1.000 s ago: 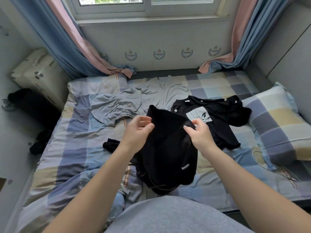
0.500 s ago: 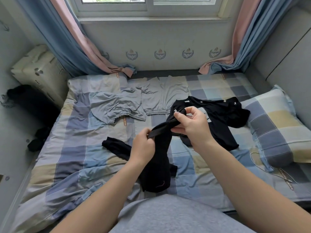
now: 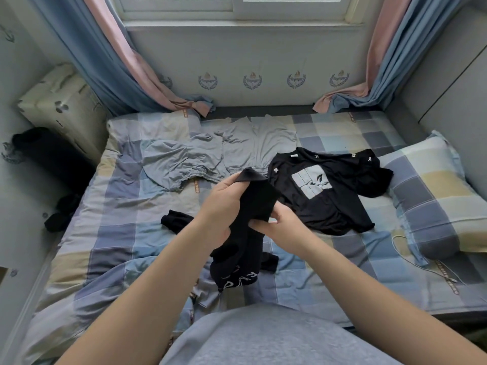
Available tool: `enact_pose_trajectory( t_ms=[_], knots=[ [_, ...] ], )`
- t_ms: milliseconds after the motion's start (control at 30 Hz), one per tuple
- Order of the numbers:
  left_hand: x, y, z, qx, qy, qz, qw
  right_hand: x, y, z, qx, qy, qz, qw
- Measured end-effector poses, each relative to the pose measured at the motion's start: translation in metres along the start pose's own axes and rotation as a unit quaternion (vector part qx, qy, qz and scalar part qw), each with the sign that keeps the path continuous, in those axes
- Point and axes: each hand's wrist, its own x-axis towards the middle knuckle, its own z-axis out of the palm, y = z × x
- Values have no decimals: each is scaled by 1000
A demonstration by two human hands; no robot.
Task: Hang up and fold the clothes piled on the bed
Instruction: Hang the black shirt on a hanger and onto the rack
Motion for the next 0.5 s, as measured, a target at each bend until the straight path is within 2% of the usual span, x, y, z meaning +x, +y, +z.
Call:
enact_pose_trajectory(
  t_ms=[200,333,500],
  knots=[
    [2,12,-11,-44,12,6,999,6,47,-12,-175,34,77,981],
    [12,5,-29,-30,68,6,997,3,58,-26,-223,60,91,969],
    [18,-18,-36,138,75,-6,988,2,30,-36,-231,87,47,968]
  ],
)
